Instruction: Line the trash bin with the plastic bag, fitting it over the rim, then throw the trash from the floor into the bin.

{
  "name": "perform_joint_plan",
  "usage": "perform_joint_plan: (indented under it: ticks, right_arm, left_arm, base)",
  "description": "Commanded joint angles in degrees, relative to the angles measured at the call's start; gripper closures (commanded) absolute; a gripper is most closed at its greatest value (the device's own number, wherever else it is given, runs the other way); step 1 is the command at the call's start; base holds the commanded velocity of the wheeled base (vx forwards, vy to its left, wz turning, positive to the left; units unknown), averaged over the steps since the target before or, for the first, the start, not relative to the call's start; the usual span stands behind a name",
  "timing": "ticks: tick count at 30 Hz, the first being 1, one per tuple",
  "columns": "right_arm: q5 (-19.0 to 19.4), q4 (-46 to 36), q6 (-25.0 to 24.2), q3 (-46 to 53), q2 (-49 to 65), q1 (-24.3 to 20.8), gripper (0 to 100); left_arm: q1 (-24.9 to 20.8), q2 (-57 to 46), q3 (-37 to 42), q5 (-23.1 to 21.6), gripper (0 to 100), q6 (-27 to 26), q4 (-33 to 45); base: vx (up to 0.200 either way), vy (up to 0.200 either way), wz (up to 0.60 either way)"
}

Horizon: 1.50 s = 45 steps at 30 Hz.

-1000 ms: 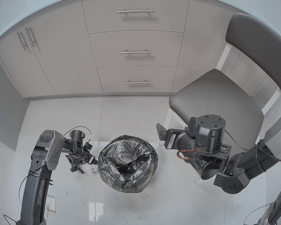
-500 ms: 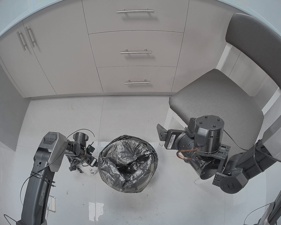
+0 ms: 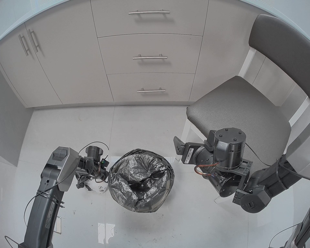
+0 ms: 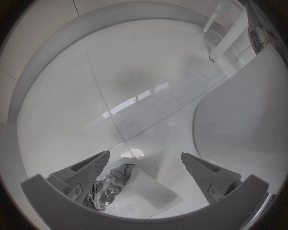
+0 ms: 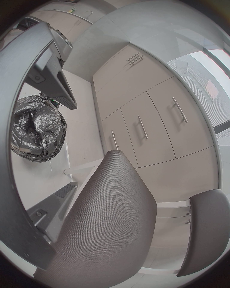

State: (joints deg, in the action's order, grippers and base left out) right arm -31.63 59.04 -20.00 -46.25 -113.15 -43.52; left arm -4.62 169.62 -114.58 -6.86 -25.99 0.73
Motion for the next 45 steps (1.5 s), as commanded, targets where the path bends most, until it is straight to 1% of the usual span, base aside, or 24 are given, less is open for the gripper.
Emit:
perform_joint_plan:
  ticks: [1,2,4,5,7,11,12,13,14,16,17,18,21,23,24,25,26,27,33,37,42,45]
  right_arm:
    - [0.0,0.0,0.0,0.0,-0.3,0.0,0]
    - [0.0,0.0,0.1,0.0,-0.3,0.0,0]
    - [0.0,0.0,0.1,0.0,-0.7,0.0,0]
    - [0.0,0.0,0.1,0.0,-0.7,0.0,0]
    - [0.0,0.0,0.1,0.0,-0.8,0.0,0]
    - [0.0,0.0,0.1,0.0,-0.8,-0.1,0]
    - [0.0,0.0,0.1,0.0,-0.8,-0.1,0]
    - [-0.1,0.0,0.1,0.0,-0.8,0.0,0]
    - [-0.1,0.0,0.1,0.0,-0.8,0.0,0]
    - [-0.1,0.0,0.1,0.0,-0.8,0.0,0]
    - [-0.1,0.0,0.1,0.0,-0.8,0.0,0]
    - [-0.1,0.1,0.1,0.0,-0.7,0.0,0]
    - [-0.1,0.2,0.1,0.0,-0.7,0.0,0]
    - [-0.1,0.2,0.1,0.0,-0.8,0.1,0]
    - [-0.1,0.2,0.1,0.0,-0.8,0.1,0]
    - [-0.1,0.2,0.1,0.0,-0.8,0.2,0]
    - [-0.1,0.2,0.1,0.0,-0.8,0.4,0]
    - [-0.1,0.2,0.1,0.0,-0.8,0.4,0]
    - [-0.1,0.3,0.1,-0.1,-1.0,0.6,0]
    - [-0.1,0.3,0.1,-0.3,-1.7,1.2,0]
    - [-0.1,0.3,0.1,-0.5,-3.0,1.2,0]
    - [-0.1,0.3,0.1,-0.5,-3.0,1.2,0]
  left_arm:
    - [0.2,0.1,0.0,0.9,0,0.2,0.4]
    - [0.7,-0.5,0.0,2.6,0,0.6,1.2]
    - [1.4,-1.7,0.0,4.1,0,0.9,2.5]
    - [1.4,-1.7,0.0,4.1,0,0.9,2.5]
    - [2.9,-3.8,0.0,8.1,0,3.4,4.7]
    - [3.6,-5.6,0.0,15.7,0,9.1,4.8]
    - [3.6,-5.6,0.0,15.7,0,9.1,4.8]
    - [4.0,-6.1,0.0,19.0,0,11.3,4.8]
    - [4.3,-6.4,0.0,20.7,0,12.2,4.6]
    - [4.6,-6.9,0.0,23.1,0,13.6,4.5]
    - [4.7,-6.9,0.0,23.3,0,13.7,4.5]
    - [5.1,-7.7,0.0,25.0,0,14.8,4.6]
    - [5.4,-8.1,0.0,27.0,0,15.8,4.8]
    - [5.7,-8.1,0.0,30.2,0,17.7,4.5]
    - [5.7,-8.1,0.0,30.8,0,18.2,4.5]
    - [5.7,-8.3,0.0,32.9,0,21.2,4.7]
    - [5.7,-8.3,0.0,33.5,0,23.4,5.1]
    - [5.7,-8.2,0.0,33.5,0,23.8,5.2]
    - [6.5,-5.5,0.0,34.1,0,31.0,5.5]
    - [6.7,-4.9,0.0,33.8,0,32.7,5.6]
    - [5.4,-4.4,0.0,34.0,0,34.3,5.6]
    - [5.5,-4.0,0.0,34.0,0,34.8,5.6]
  base:
    - [0.000,0.000,0.00]
    - [0.000,0.000,0.00]
    - [0.000,0.000,0.00]
    - [0.000,0.000,0.00]
    - [0.000,0.000,0.00]
    - [0.000,0.000,0.00]
    - [0.000,0.000,0.00]
    - [0.000,0.000,0.00]
    - [0.000,0.000,0.00]
    - [0.000,0.000,0.00]
    - [0.000,0.000,0.00]
    - [0.000,0.000,0.00]
    - [0.000,0.000,0.00]
    - [0.000,0.000,0.00]
    - [0.000,0.000,0.00]
    - [0.000,0.000,0.00]
    - [0.000,0.000,0.00]
    - [0.000,0.000,0.00]
    - [0.000,0.000,0.00]
    - [0.000,0.000,0.00]
    - [0.000,0.000,0.00]
    - [0.000,0.000,0.00]
